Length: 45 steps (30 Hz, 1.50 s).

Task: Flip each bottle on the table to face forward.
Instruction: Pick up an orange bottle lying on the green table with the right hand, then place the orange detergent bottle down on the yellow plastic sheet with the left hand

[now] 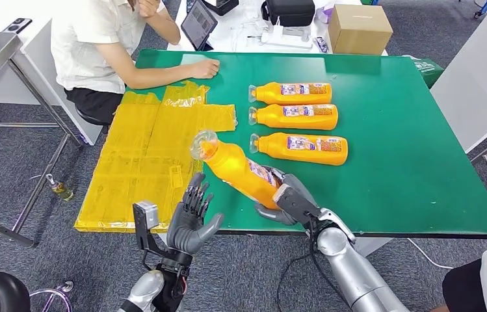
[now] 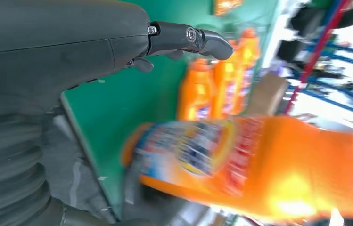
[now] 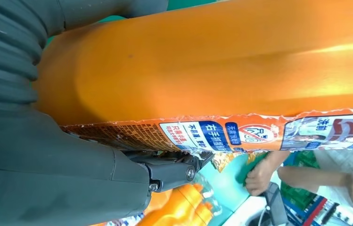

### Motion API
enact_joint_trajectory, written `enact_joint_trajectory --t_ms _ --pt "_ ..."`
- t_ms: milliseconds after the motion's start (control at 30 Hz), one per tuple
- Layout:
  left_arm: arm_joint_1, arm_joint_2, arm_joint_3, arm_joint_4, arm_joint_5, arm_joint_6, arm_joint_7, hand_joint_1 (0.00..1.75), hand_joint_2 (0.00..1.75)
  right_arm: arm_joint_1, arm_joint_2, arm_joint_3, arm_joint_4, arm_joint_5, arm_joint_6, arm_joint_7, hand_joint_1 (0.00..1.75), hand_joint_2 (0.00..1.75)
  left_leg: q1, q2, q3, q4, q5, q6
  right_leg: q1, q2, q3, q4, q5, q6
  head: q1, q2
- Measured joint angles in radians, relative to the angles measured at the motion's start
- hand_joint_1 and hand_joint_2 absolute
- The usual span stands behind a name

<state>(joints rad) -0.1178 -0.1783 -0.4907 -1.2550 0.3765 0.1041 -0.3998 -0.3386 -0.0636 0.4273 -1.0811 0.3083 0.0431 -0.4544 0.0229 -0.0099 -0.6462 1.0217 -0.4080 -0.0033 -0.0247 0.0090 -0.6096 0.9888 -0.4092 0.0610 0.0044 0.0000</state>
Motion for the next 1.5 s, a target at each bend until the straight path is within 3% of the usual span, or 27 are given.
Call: enact_joint_trajectory --t_ms 167,467,633,900,1000,1033,1067,1133,1200,1233,1500 --pt "0.016 0.0 -0.021 -0.067 -0.06 -0.038 -0.029 0.0 1.75 -0.012 0.013 0.035 0.049 0.016 0.032 0.02 1.75 1.75 -0.001 0.0 -0.001 0.0 0.0 0.0 0.0 0.0 0.0 0.0 0.0 0.0 0.0 0.0" --pt "-0.003 -0.004 -0.024 -0.073 -0.108 0.072 -0.014 0.0 1.75 -0.047 0.064 0.125 0.094 0.077 0.008 0.011 1.75 1.75 0.0 0.0 0.0 0.0 0.0 0.0 0.0 0.0 0.0 0.0 0.0 0.0 0.0 0.0" --pt "-0.027 -0.009 -0.008 -0.061 -0.093 0.085 -0.013 0.0 1.75 -0.048 0.087 0.188 0.074 0.093 0.009 0.015 1.75 1.75 0.0 0.0 0.0 0.0 0.0 0.0 0.0 0.0 0.0 0.0 0.0 0.0 0.0 0.0" --pt "-0.055 -0.012 0.002 -0.022 -0.114 0.145 0.029 0.0 1.75 -0.045 0.094 0.234 0.039 0.085 -0.027 0.013 1.75 1.75 0.0 0.0 0.0 0.0 0.0 0.0 0.0 0.0 0.0 0.0 0.0 0.0 0.0 0.0" --pt "-0.072 -0.015 0.0 0.015 -0.133 0.186 0.007 0.0 1.75 -0.036 0.091 0.247 0.002 0.083 -0.04 0.02 1.75 1.75 0.0 0.0 0.0 0.0 0.0 0.0 0.0 0.0 0.0 0.0 0.0 0.0 0.0 0.0" --pt "-0.078 -0.018 -0.001 0.024 -0.136 0.19 -0.004 0.41 1.75 -0.033 0.089 0.252 -0.009 0.08 -0.04 0.023 1.74 1.75 0.0 0.0 0.0 0.0 0.0 0.0 0.0 0.0 0.0 0.0 0.0 0.0 0.0 0.0" --pt "-0.081 -0.02 -0.002 0.031 -0.135 0.183 -0.015 0.85 1.75 -0.031 0.087 0.256 -0.02 0.075 -0.037 0.026 1.66 1.75 0.0 0.0 0.0 0.0 0.0 0.0 0.0 0.0 0.0 0.0 0.0 0.0 0.0 0.0" --pt "-0.084 -0.023 -0.002 0.036 -0.129 0.148 -0.036 1.72 1.75 -0.029 0.084 0.265 -0.035 0.061 -0.03 0.028 0.86 1.75 0.0 0.0 0.0 0.0 0.0 0.0 0.0 0.0 0.0 0.0 0.0 0.0 0.0 0.0" --pt "-0.081 -0.023 -0.003 0.031 -0.122 0.107 -0.048 1.75 1.75 -0.029 0.082 0.271 -0.043 0.043 -0.025 0.026 0.07 1.75 0.0 0.0 0.0 0.0 0.0 0.0 0.0 0.0 0.0 0.0 0.0 0.0 0.0 0.0" --pt "-0.078 -0.023 -0.002 0.026 -0.117 0.092 -0.048 1.75 1.75 -0.029 0.081 0.275 -0.045 0.035 -0.022 0.025 0.0 1.75 0.0 0.0 0.0 0.0 0.0 0.0 0.0 0.0 0.0 0.0 0.0 0.0 0.0 0.0" --pt "-0.041 -0.017 0.027 -0.032 -0.046 0.058 -0.047 1.75 1.75 -0.014 0.081 0.288 -0.054 0.002 -0.015 0.014 0.0 1.75 0.0 0.0 0.0 0.0 0.0 0.0 0.0 0.0 -0.001 0.0 0.0 0.0 0.0 0.0"
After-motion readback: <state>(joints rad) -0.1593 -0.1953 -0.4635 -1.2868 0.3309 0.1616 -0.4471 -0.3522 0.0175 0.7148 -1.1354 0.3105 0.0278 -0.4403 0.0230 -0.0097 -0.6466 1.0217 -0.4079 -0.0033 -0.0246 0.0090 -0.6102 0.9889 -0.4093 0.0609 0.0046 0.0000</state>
